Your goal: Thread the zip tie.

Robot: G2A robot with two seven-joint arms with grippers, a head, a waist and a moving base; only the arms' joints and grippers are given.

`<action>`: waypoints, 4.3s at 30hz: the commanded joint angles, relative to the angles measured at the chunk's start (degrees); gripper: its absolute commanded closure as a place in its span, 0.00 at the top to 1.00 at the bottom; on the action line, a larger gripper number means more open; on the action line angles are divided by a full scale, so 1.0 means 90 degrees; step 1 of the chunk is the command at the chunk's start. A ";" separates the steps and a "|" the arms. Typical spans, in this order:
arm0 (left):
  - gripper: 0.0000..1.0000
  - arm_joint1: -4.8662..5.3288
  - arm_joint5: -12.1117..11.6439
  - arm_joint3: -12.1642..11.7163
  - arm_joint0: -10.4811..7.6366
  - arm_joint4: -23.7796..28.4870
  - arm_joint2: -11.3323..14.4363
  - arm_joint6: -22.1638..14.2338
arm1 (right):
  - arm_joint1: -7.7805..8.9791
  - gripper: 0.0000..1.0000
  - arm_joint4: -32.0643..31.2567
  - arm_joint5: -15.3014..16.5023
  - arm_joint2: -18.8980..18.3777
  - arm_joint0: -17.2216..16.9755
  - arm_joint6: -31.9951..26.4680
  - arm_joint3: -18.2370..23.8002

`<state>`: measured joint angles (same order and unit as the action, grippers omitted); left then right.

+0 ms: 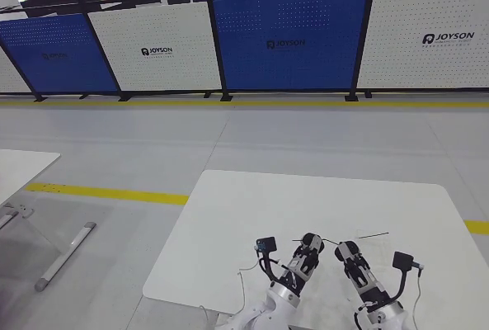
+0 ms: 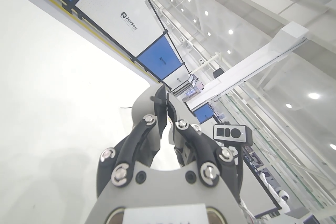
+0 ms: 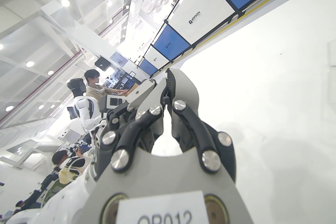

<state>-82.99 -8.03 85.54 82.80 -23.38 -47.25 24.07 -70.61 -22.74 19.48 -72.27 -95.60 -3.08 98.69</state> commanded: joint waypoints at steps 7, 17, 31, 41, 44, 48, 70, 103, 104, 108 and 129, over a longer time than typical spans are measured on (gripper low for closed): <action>0.00 -0.0012 -0.0041 0.0032 0.0019 -0.0100 0.0017 -0.0045 | 0.0023 0.00 0.0011 0.0000 0.0026 0.0008 0.0014 0.0005; 0.00 -0.0004 0.0028 0.0060 0.0074 -0.0614 0.0068 0.0008 | 0.0075 0.00 0.0133 0.0000 -0.0008 0.0039 -0.0142 0.0060; 0.00 -0.0008 0.0150 0.0140 0.0136 -0.0868 0.0074 0.0026 | 0.0162 0.00 0.0134 0.0000 -0.0002 0.0003 -0.0125 0.0098; 0.31 -0.0022 0.0366 0.0098 0.0156 -0.1270 0.0090 0.0313 | 0.0185 0.00 0.0035 0.0000 0.0012 -0.0003 0.0056 0.0042; 0.25 -0.0026 0.0401 0.0087 0.0163 -0.1325 0.0078 0.0377 | 0.0185 0.00 -0.0001 0.0000 0.0014 0.0002 0.0087 0.0021; 0.16 -0.0031 0.0426 0.0083 0.0169 -0.1361 0.0057 0.0415 | 0.0188 0.00 -0.0054 0.0000 0.0024 0.0003 0.0079 0.0023; 0.00 -0.0075 0.0407 0.0072 0.0104 -0.1513 0.0130 0.0242 | 0.0250 0.00 0.0016 0.0000 0.0087 0.0054 -0.0005 0.0096; 0.18 -0.0148 0.0857 -0.0061 0.0026 -0.1851 0.0110 0.0369 | 0.0370 0.00 0.0119 0.0000 0.0228 0.0233 0.0020 -0.0014; 0.18 -0.0151 0.0860 -0.0066 0.0023 -0.1848 0.0110 0.0372 | 0.0373 0.00 0.0123 0.0000 0.0233 0.0236 0.0016 -0.0017; 0.00 -0.0164 0.0870 -0.0084 0.0018 -0.1849 0.0113 0.0399 | 0.0385 0.00 0.0130 0.0000 0.0246 0.0243 0.0027 -0.0025; 0.00 -0.0176 0.0597 -0.0046 0.0070 -0.1853 0.0111 0.0300 | 0.0462 0.00 0.0167 0.0000 0.0289 0.0229 0.0094 0.0021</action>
<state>-84.58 -2.47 85.03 83.35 -40.12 -46.22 26.80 -66.48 -21.27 19.48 -69.68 -93.54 -2.24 98.89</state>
